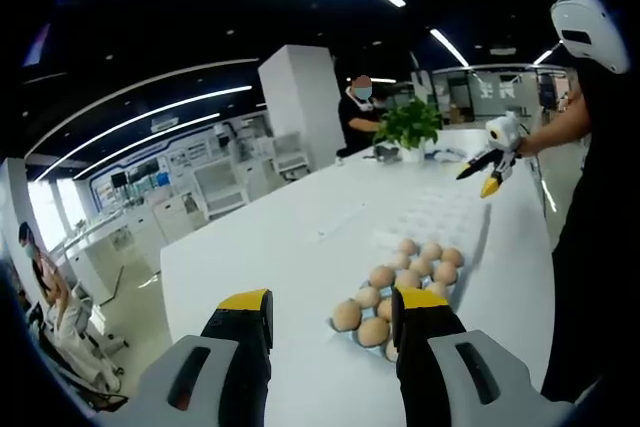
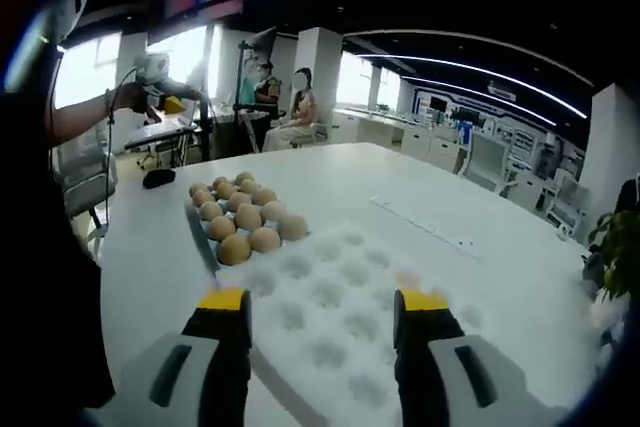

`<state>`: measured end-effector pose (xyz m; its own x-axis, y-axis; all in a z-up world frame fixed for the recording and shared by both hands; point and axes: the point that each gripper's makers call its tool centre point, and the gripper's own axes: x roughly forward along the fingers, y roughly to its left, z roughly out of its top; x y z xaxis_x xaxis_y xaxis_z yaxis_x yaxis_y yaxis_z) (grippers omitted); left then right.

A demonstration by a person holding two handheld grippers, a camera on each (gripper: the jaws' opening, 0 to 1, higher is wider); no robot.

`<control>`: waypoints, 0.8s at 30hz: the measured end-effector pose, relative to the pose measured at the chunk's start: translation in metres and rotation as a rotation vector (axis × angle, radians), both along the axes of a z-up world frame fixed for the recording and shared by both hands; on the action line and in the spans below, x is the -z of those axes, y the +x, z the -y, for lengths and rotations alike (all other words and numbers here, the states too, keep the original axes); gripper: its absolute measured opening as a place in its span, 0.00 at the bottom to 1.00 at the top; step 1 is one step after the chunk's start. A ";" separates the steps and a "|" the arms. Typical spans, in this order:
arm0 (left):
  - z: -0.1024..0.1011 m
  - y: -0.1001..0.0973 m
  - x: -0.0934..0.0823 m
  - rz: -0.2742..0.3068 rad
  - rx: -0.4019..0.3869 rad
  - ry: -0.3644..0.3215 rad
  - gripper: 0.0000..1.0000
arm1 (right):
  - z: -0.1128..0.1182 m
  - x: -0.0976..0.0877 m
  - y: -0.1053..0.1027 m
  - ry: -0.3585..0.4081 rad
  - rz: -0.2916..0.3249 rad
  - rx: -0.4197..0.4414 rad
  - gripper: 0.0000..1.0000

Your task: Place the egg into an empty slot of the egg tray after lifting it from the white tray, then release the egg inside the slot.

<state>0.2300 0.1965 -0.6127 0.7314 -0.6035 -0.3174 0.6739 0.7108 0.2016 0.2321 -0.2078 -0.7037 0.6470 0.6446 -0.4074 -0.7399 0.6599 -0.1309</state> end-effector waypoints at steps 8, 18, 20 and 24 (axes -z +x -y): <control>-0.004 -0.001 -0.002 0.004 -0.009 0.005 0.48 | 0.012 -0.002 -0.010 -0.005 -0.016 0.035 0.59; -0.004 0.001 -0.003 0.007 -0.004 0.004 0.48 | 0.021 -0.003 -0.015 -0.021 -0.018 0.061 0.58; -0.004 0.000 -0.002 0.006 -0.003 0.007 0.48 | 0.021 -0.003 -0.016 -0.016 -0.019 0.064 0.58; -0.004 0.000 -0.003 0.007 -0.001 0.005 0.48 | 0.021 -0.003 -0.016 -0.017 -0.017 0.067 0.58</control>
<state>0.2299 0.2004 -0.6101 0.7346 -0.6010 -0.3149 0.6714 0.7107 0.2100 0.2161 -0.2291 -0.7006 0.6815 0.5928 -0.4291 -0.6960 0.7062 -0.1300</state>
